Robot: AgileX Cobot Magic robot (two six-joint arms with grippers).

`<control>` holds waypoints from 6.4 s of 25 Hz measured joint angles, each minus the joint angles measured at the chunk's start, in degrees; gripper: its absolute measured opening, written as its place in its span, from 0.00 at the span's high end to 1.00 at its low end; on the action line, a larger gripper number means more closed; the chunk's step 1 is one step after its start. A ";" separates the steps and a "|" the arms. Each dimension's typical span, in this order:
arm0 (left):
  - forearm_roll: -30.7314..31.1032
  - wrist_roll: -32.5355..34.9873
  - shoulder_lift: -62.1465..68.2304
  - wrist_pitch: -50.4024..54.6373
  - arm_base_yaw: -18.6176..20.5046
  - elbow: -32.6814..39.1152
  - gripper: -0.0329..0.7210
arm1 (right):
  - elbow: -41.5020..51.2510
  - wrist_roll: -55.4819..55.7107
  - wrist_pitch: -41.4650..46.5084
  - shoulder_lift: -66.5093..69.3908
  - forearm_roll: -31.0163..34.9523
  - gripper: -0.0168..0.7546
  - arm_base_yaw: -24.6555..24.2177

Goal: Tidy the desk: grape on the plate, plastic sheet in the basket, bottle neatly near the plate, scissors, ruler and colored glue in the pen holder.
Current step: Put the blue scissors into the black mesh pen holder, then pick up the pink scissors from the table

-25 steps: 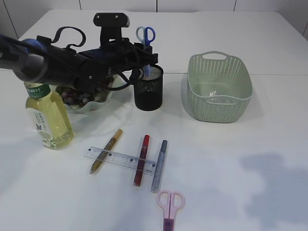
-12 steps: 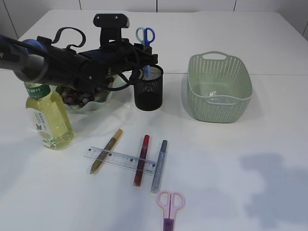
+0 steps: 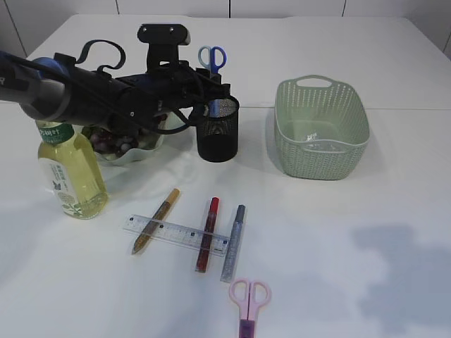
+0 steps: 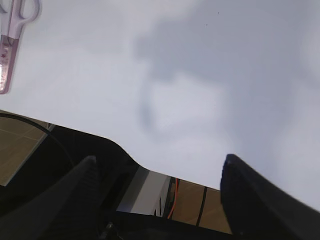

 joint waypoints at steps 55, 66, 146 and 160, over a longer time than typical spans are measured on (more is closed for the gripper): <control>2.36 0.00 -21.71 47.50 -6.08 0.00 0.64 | 0.00 1.09 0.10 0.00 0.00 0.22 0.00; -4.62 0.00 -28.18 72.98 -12.10 0.00 0.64 | -0.58 5.62 1.05 0.00 -0.87 0.22 0.00; -8.78 8.51 -55.57 93.80 -14.58 0.00 0.64 | -18.95 46.33 -16.40 45.82 -0.63 0.23 37.20; -8.78 9.37 -55.57 93.91 -14.58 0.00 0.64 | -23.89 46.33 -14.48 51.22 -1.44 0.30 38.32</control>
